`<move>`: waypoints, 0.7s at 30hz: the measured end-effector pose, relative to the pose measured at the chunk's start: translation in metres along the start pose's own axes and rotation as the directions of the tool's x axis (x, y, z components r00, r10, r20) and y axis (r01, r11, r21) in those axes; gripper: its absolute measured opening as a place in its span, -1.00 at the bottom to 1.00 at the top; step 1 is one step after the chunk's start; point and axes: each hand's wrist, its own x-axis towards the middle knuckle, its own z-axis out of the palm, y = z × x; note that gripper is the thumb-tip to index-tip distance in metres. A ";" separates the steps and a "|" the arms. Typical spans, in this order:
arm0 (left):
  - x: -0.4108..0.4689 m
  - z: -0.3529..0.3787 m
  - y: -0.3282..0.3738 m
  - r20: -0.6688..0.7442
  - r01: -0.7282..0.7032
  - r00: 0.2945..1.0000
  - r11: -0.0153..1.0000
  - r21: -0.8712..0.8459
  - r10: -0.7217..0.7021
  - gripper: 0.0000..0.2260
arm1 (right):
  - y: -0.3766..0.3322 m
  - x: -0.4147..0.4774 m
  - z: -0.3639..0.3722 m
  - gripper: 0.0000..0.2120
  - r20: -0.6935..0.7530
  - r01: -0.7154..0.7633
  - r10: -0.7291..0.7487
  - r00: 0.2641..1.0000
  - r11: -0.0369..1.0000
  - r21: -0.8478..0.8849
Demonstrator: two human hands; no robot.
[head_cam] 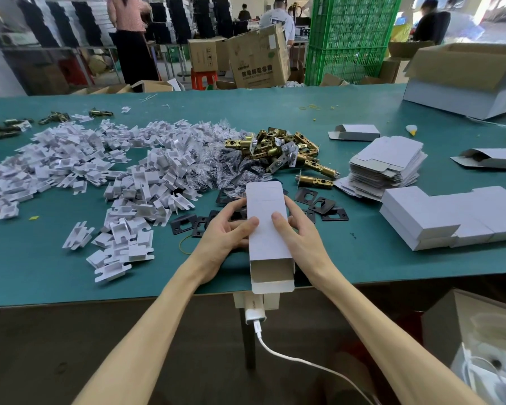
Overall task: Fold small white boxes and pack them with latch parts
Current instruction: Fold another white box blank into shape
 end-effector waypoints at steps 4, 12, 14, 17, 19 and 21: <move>-0.001 0.001 -0.001 -0.032 0.005 0.999 1.000 0.029 -0.004 -0.51 | -0.001 -0.001 -0.001 -0.53 -0.009 -0.016 0.016 1.000 0.999 0.035; 0.000 -0.002 -0.005 -0.084 -0.020 0.996 1.000 0.011 0.020 -0.64 | -0.002 -0.003 0.000 -0.70 -0.005 -0.033 0.033 0.999 0.999 0.041; 0.000 -0.002 -0.005 -0.091 -0.017 0.996 1.000 -0.002 0.017 -0.68 | -0.002 -0.004 0.000 -0.74 -0.008 -0.029 0.029 1.000 0.999 0.025; -0.001 -0.002 -0.005 -0.094 -0.021 0.995 0.999 0.036 0.024 -0.68 | -0.001 -0.004 -0.001 -0.78 -0.015 -0.025 0.025 1.000 1.000 0.016; -0.001 0.000 -0.003 -0.089 -0.035 0.995 0.998 0.048 0.039 -0.57 | -0.001 -0.003 -0.001 -0.79 -0.022 -0.021 0.022 1.000 1.000 0.012; -0.002 0.000 -0.001 -0.087 -0.026 0.996 0.999 0.024 0.028 -0.45 | -0.001 -0.003 -0.001 -0.80 -0.027 -0.014 0.014 1.000 1.000 0.007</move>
